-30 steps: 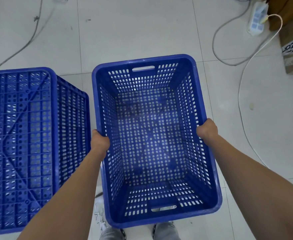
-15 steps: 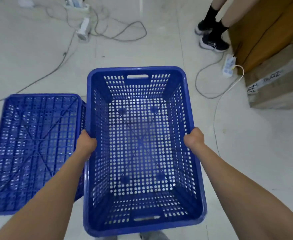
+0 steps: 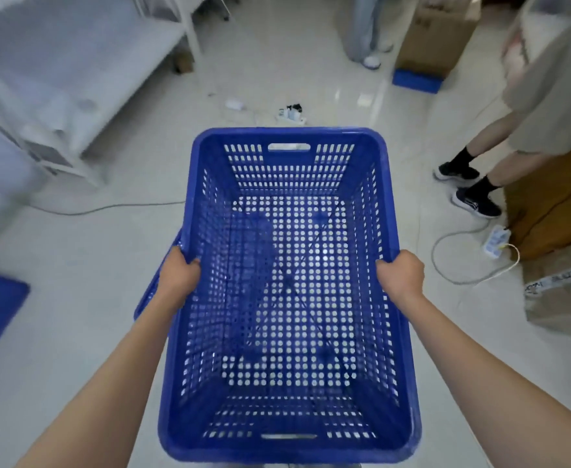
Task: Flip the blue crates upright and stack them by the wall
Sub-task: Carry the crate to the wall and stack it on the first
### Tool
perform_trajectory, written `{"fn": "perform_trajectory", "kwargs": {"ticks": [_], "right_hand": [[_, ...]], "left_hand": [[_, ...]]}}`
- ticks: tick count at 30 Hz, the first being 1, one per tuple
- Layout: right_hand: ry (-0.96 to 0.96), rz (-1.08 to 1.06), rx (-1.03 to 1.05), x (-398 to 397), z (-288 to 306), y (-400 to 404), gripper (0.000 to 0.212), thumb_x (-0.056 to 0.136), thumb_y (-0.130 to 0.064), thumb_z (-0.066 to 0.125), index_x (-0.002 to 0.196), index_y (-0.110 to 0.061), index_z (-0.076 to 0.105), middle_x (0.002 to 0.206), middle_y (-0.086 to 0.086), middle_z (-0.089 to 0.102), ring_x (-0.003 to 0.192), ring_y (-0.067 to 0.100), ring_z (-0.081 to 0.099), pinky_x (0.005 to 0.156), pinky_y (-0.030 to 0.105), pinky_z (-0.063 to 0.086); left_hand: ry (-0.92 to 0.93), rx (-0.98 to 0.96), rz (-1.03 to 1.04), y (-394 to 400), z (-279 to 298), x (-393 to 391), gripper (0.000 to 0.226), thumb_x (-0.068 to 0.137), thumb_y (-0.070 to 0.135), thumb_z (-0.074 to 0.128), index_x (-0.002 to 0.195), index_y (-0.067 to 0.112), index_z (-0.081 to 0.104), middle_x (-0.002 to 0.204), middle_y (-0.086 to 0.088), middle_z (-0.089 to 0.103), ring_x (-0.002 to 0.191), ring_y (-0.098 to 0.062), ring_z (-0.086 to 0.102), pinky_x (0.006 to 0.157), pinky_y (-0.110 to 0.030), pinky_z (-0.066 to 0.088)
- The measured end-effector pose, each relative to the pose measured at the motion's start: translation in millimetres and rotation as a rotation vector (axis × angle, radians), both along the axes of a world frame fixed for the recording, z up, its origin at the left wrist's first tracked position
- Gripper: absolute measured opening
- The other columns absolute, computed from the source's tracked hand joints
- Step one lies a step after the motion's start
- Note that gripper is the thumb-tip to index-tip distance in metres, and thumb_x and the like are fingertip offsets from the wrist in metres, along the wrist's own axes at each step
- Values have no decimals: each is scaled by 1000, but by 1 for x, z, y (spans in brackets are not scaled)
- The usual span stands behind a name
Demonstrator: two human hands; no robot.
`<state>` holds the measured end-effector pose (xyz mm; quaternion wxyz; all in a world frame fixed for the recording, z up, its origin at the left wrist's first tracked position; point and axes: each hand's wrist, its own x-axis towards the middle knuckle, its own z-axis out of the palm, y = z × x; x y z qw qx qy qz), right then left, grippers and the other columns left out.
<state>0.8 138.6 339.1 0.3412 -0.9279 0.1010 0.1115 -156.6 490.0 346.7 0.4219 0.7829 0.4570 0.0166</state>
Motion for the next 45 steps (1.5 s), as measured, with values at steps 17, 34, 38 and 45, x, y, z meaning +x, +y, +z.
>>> {"fn": "perform_trajectory", "kwargs": {"ticks": [17, 34, 38, 45], "right_hand": [[-188, 475, 41, -163, 153, 317, 18, 83, -17, 59, 82, 1, 57, 80, 13, 62, 67, 29, 56, 55, 31, 41], [-312, 862, 147, -210, 194, 652, 16, 88, -16, 58, 82, -2, 52, 83, 12, 57, 73, 31, 53, 65, 33, 42], [-271, 930, 171, -208, 185, 746, 15, 88, -18, 57, 86, -3, 54, 85, 11, 57, 74, 29, 53, 65, 33, 43], [-299, 1125, 197, -235, 187, 905, 10, 88, -14, 58, 87, -4, 55, 82, 9, 58, 73, 32, 55, 68, 35, 47]], "left_hand": [[-147, 163, 498, 197, 143, -302, 13, 90, 13, 49, 102, 11, 45, 87, -1, 54, 79, -24, 54, 70, -37, 44], [-243, 246, 870, 415, 159, -410, 6, 93, 15, 47, 97, 12, 45, 94, -4, 56, 83, -24, 57, 75, -43, 52], [-225, 245, 973, 479, 156, -418, 6, 92, 12, 47, 98, 12, 45, 97, -6, 58, 82, -26, 58, 72, -43, 53], [-211, 247, 1168, 575, 142, -454, 16, 91, 15, 51, 106, 14, 46, 105, -8, 61, 91, -32, 61, 82, -50, 55]]}}
